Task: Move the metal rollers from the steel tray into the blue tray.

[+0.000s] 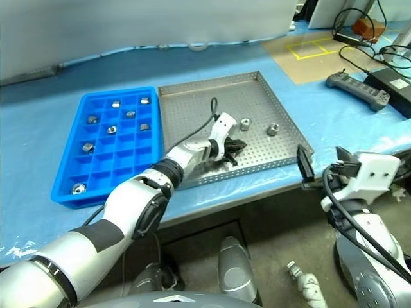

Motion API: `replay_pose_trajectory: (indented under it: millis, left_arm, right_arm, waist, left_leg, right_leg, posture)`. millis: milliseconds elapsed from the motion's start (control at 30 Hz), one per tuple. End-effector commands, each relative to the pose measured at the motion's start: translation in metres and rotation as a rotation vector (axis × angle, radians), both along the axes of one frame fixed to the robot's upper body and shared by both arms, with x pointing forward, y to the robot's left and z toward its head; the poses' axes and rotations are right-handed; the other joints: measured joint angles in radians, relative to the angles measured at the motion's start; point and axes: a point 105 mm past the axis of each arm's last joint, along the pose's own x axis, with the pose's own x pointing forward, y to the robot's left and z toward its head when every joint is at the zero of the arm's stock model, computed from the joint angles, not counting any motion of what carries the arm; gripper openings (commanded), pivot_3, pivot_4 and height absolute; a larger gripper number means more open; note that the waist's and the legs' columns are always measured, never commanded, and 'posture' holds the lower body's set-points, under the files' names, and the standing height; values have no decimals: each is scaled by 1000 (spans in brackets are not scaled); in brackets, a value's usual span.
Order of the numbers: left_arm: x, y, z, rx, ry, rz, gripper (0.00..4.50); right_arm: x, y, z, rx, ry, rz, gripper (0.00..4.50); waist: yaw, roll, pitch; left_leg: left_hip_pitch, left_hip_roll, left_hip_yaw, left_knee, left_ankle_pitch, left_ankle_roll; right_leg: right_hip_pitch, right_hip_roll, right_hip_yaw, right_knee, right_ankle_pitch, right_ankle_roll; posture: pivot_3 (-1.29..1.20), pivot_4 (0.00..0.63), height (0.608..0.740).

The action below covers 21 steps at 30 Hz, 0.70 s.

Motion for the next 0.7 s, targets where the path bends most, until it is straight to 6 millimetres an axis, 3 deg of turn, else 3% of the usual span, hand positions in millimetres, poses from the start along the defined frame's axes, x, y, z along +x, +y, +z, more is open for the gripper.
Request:
replay_pose_trajectory:
  millis: [33,267,433,600,700]
  left_arm:
    - [5,-6,43,-156,-7,-29,138]
    - [16,30,35,-100,-51,19,138]
    - [20,44,37,-126,-57,51,138]
    - [36,64,59,-188,-125,178,138]
    - [47,78,87,-272,-190,280,138]
  right_arm:
    - [13,12,0,-24,-2,74,4500]
    - [32,23,-3,-29,8,164,4500]
    - [40,27,-2,-32,8,203,4500]
    - [47,35,-6,-30,20,246,4500]
    - [51,40,-8,-37,24,268,4500]
  waist:
    - [9,0,0]
    - [80,0,0]
    - [155,1,0]
    - [243,1,0]
    - [292,1,0]
  left_leg:
    - [0,0,0,0,0,0]
    - [-1,3,0,0,0,0]
    - [-1,4,1,1,2,3]
    - [-1,5,2,2,2,3]
    - [1,5,5,2,1,1]
  right_leg:
    - [0,0,-1,0,0,-1]
    - [-1,1,-3,2,1,-2]
    - [-3,1,-2,5,1,-3]
    - [-4,2,1,7,3,-5]
    - [-4,2,3,7,4,-7]
  posture:
    - [-462,150,740]
    - [-363,150,740]
    - [-324,150,740]
    - [-282,150,740]
    - [-270,150,740]
